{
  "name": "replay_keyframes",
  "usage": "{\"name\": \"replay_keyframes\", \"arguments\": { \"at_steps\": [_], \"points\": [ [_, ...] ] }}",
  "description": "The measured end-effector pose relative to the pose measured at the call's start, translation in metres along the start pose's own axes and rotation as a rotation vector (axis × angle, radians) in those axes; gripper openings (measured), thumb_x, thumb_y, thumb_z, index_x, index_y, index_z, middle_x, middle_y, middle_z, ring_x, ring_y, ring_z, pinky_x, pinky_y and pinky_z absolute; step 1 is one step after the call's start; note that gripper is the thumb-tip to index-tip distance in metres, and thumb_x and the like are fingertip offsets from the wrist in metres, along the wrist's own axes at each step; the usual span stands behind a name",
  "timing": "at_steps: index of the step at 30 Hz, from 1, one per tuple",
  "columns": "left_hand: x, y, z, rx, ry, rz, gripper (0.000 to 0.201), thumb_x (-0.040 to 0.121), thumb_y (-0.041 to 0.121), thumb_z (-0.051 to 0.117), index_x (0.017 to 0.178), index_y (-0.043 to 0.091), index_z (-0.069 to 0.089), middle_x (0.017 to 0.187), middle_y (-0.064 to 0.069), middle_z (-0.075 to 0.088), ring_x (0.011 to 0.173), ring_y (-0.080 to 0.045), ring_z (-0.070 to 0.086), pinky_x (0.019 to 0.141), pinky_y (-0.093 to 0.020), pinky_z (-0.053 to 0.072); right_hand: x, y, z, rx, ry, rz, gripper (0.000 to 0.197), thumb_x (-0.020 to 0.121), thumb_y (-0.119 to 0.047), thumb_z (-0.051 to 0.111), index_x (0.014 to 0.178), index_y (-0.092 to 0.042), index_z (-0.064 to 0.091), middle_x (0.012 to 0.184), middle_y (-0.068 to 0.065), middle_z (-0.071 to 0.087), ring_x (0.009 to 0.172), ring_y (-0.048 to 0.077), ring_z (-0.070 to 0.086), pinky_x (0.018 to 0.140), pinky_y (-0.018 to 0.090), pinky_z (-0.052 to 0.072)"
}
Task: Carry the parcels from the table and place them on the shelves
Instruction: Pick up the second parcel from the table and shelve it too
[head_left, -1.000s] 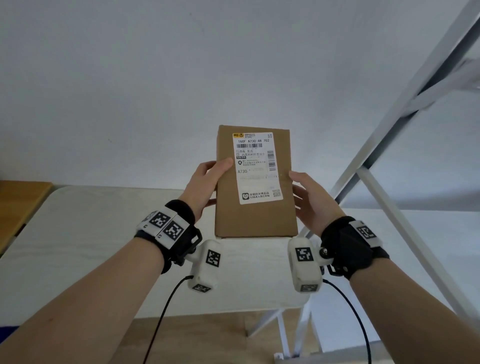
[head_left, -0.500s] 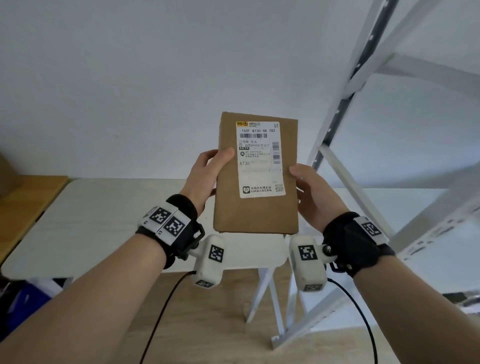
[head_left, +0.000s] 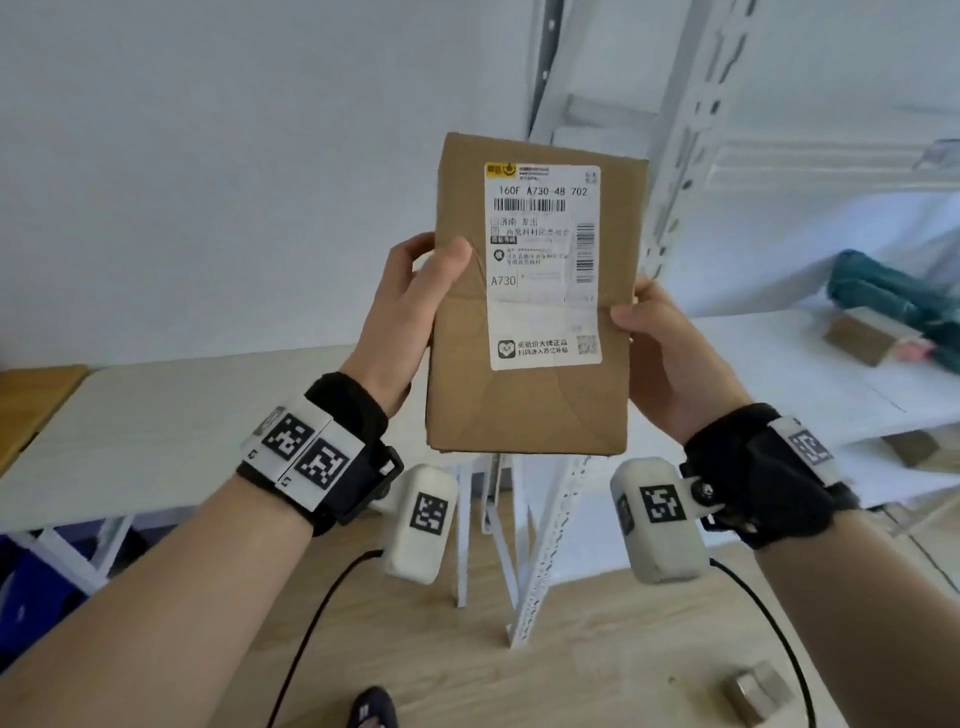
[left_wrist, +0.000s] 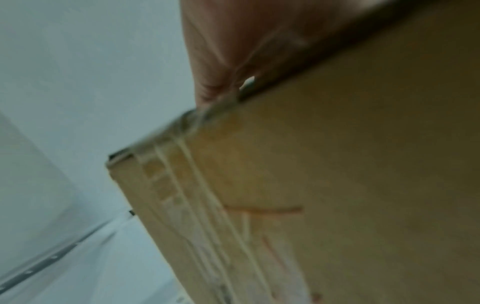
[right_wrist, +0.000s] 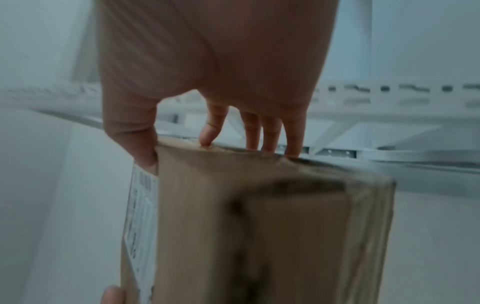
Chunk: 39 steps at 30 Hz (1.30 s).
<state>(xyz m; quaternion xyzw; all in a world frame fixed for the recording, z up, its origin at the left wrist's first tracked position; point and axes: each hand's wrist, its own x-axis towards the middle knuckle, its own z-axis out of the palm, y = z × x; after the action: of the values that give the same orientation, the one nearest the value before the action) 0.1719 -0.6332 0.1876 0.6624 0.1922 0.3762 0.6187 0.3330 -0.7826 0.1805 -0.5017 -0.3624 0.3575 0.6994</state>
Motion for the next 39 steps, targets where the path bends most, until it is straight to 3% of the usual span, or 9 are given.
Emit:
{"name": "replay_keyframes", "arguments": {
  "at_steps": [3, 5, 8, 11, 17, 26, 29, 32, 39],
  "points": [
    [-0.003, 0.022, 0.048, 0.019, -0.112, 0.034, 0.077, 0.076, 0.06, 0.057, 0.14, 0.02, 0.043, 0.124, 0.002, 0.068, 0.101, -0.007, 0.07, 0.084, -0.033, 0.055, -0.026, -0.033, -0.028, 0.057, 0.149, -0.075, 0.036, 0.072, -0.024, 0.059, 0.107, -0.017, 0.053, 0.107, 0.008, 0.065, 0.098, 0.027, 0.057, 0.084, 0.036, 0.046],
    [-0.001, 0.036, 0.082, 0.034, -0.207, 0.058, 0.081, 0.074, 0.065, 0.056, 0.142, 0.021, 0.043, 0.127, 0.003, 0.066, 0.105, -0.006, 0.067, 0.09, -0.035, 0.054, -0.043, -0.055, -0.049, 0.09, 0.199, -0.126, 0.029, 0.088, -0.026, 0.048, 0.113, -0.014, 0.054, 0.099, 0.005, 0.072, 0.086, 0.021, 0.068, 0.074, 0.03, 0.056],
    [0.006, 0.052, 0.136, 0.034, -0.285, 0.106, 0.09, 0.071, 0.072, 0.055, 0.142, 0.018, 0.044, 0.131, 0.0, 0.063, 0.114, -0.01, 0.063, 0.104, -0.045, 0.047, -0.065, -0.082, -0.079, 0.15, 0.262, -0.211, 0.03, 0.096, -0.031, 0.04, 0.105, -0.016, 0.064, 0.094, 0.002, 0.077, 0.083, 0.017, 0.072, 0.084, 0.034, 0.057],
    [0.017, 0.059, 0.186, -0.028, -0.302, 0.13, 0.089, 0.069, 0.074, 0.054, 0.141, 0.022, 0.047, 0.132, 0.006, 0.063, 0.12, -0.01, 0.061, 0.106, -0.041, 0.045, -0.078, -0.105, -0.105, 0.159, 0.333, -0.28, 0.03, 0.097, -0.032, 0.043, 0.1, -0.017, 0.068, 0.093, 0.002, 0.078, 0.081, 0.016, 0.074, 0.077, 0.031, 0.06],
    [0.051, 0.064, 0.26, -0.141, -0.425, 0.207, 0.069, 0.084, 0.061, 0.045, 0.14, 0.02, 0.048, 0.132, 0.005, 0.064, 0.117, -0.008, 0.064, 0.103, -0.039, 0.049, -0.069, -0.149, -0.159, 0.077, 0.437, -0.335, 0.025, 0.094, -0.035, 0.048, 0.091, -0.022, 0.069, 0.094, 0.002, 0.077, 0.081, 0.018, 0.072, 0.086, 0.038, 0.055],
    [0.154, 0.09, 0.354, -0.162, -0.425, 0.277, 0.066, 0.083, 0.064, 0.044, 0.133, 0.023, 0.055, 0.13, 0.003, 0.066, 0.117, -0.014, 0.065, 0.104, -0.037, 0.047, 0.01, -0.235, -0.252, -0.033, 0.465, -0.361, 0.023, 0.091, -0.04, 0.054, 0.08, -0.024, 0.068, 0.075, -0.002, 0.077, 0.059, 0.013, 0.071, 0.056, 0.025, 0.057],
    [0.188, 0.104, 0.379, -0.134, -0.443, 0.321, 0.037, 0.1, 0.048, 0.03, 0.109, 0.032, 0.063, 0.105, 0.016, 0.073, 0.093, 0.005, 0.07, 0.082, -0.013, 0.053, 0.041, -0.262, -0.283, -0.035, 0.436, -0.336, 0.022, 0.09, -0.041, 0.055, 0.084, -0.025, 0.069, 0.074, -0.002, 0.077, 0.058, 0.014, 0.071, 0.054, 0.026, 0.057],
    [0.215, 0.11, 0.401, -0.072, -0.414, 0.372, 0.034, 0.102, 0.042, 0.028, 0.094, 0.035, 0.061, 0.067, 0.028, 0.07, 0.059, 0.016, 0.063, 0.053, -0.001, 0.044, 0.069, -0.283, -0.316, -0.044, 0.432, -0.321, 0.022, 0.089, -0.043, 0.055, 0.089, -0.026, 0.069, 0.073, -0.003, 0.077, 0.056, 0.014, 0.071, 0.054, 0.026, 0.057],
    [0.255, 0.11, 0.454, 0.035, -0.325, 0.337, 0.038, 0.102, 0.046, 0.026, 0.091, 0.036, 0.061, 0.064, 0.028, 0.07, 0.056, 0.016, 0.063, 0.051, -0.003, 0.046, 0.119, -0.308, -0.385, -0.017, 0.336, -0.191, 0.026, 0.088, -0.045, 0.056, 0.098, -0.025, 0.069, 0.069, -0.002, 0.075, 0.051, 0.015, 0.07, 0.055, 0.031, 0.059]
  ]
}}
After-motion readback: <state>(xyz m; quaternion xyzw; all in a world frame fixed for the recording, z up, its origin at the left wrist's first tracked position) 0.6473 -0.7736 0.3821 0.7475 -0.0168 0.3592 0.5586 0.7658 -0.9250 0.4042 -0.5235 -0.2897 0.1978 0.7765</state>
